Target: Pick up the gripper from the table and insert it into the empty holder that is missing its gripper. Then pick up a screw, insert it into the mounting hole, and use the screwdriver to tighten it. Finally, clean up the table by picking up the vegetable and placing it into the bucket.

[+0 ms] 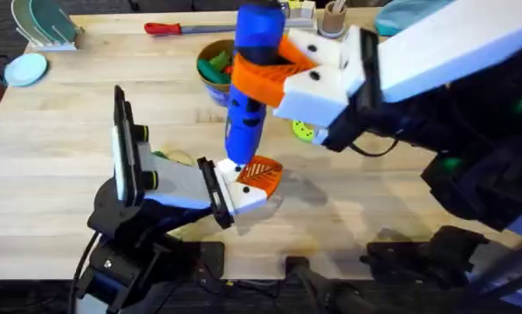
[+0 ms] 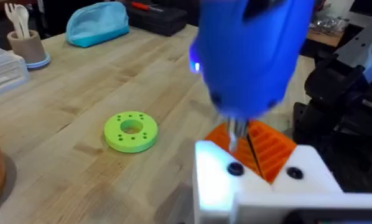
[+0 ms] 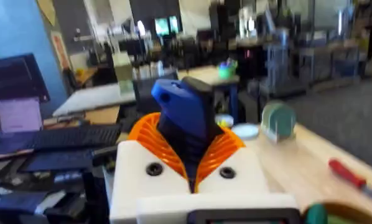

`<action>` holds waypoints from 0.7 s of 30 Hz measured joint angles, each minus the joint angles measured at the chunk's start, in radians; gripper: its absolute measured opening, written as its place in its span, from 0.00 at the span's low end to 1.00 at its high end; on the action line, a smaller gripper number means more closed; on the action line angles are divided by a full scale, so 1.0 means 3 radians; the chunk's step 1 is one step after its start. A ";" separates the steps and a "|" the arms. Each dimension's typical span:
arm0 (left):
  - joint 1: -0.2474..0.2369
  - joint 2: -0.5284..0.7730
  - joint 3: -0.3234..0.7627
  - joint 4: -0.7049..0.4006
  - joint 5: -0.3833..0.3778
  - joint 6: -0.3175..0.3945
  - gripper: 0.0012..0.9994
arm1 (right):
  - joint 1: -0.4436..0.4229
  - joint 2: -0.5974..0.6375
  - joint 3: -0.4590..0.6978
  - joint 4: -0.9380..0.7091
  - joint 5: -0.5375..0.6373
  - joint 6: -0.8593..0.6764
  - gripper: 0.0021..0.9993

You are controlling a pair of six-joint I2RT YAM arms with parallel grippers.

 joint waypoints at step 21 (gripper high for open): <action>0.0000 0.0000 0.0000 0.0001 0.0000 0.0000 0.01 | -0.1333 -0.0022 -0.0007 -0.0689 0.0476 -0.1139 0.02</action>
